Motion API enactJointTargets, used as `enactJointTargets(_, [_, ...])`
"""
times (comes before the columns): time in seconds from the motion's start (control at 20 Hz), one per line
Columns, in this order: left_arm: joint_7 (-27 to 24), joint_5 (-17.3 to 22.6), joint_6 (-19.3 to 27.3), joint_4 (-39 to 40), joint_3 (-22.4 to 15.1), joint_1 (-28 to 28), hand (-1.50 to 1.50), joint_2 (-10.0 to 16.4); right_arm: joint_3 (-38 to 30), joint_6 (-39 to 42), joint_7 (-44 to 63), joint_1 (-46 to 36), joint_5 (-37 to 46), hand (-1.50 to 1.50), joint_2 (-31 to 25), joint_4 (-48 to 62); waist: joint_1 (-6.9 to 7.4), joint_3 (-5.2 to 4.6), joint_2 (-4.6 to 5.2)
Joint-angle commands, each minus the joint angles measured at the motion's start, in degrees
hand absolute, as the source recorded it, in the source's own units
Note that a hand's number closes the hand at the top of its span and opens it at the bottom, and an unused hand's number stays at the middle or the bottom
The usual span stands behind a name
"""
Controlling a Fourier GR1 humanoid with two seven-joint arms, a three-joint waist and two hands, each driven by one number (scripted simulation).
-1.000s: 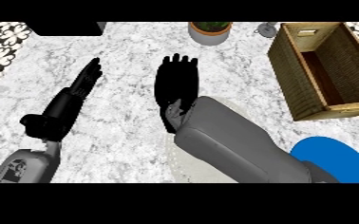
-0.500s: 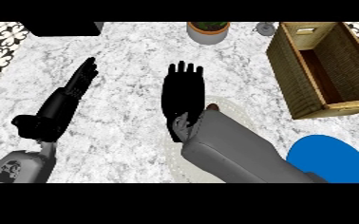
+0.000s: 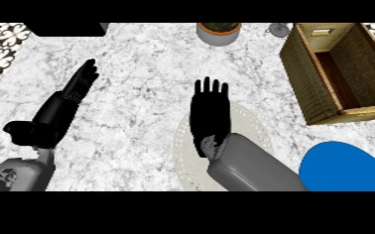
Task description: Pick the sweet potato from the placemat and place it in the basket
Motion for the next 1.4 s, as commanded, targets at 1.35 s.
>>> enactJointTargets(1.35, [3.25, -7.55, -3.53, -3.23, 3.77, 1.72, 0.0, -7.83, -5.14, 0.9, -2.03, 6.54, 12.91, -1.5, 3.97, 6.09, 0.71, 0.01, 0.11])
